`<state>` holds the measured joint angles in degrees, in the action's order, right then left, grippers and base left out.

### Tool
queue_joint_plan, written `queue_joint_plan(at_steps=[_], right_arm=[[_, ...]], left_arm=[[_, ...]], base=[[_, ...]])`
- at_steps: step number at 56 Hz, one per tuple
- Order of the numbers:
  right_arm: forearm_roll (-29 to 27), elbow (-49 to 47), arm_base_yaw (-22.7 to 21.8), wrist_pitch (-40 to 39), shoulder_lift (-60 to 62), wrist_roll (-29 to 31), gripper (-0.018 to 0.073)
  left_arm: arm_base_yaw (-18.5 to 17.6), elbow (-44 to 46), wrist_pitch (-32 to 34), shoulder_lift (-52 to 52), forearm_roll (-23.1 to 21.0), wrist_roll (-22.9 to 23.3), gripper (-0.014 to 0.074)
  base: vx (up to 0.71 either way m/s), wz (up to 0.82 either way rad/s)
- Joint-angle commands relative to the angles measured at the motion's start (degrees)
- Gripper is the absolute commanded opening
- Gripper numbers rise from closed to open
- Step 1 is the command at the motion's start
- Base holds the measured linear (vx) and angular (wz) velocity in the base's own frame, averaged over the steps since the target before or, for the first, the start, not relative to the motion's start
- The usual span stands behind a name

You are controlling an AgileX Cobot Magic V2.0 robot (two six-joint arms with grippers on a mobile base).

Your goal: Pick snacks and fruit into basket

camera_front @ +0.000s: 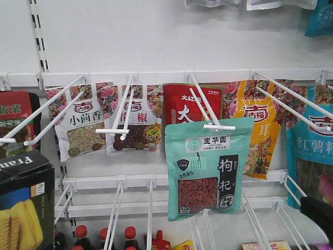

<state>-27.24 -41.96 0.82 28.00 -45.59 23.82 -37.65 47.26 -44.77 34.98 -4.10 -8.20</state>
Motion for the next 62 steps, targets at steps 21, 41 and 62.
queue_joint_plan(at_steps=[21,41,62], right_arm=[[-49.11,-2.04,-10.13,9.88,-10.79,53.61,0.0643],[-62.36,-2.04,-15.02,24.35,-20.63,72.04,0.0636],[-63.98,-8.60,-14.96,38.86,-32.64,77.38,0.0614]], left_arm=[[0.05,2.30,4.90,0.09,-0.29,-0.05,-0.0008],[0.05,2.30,4.90,0.09,-0.29,-0.05,-0.0008],[0.05,2.30,4.90,0.09,-0.29,-0.05,-0.0008]], base=[[0.00,0.00],[0.00,0.00],[0.00,0.00]])
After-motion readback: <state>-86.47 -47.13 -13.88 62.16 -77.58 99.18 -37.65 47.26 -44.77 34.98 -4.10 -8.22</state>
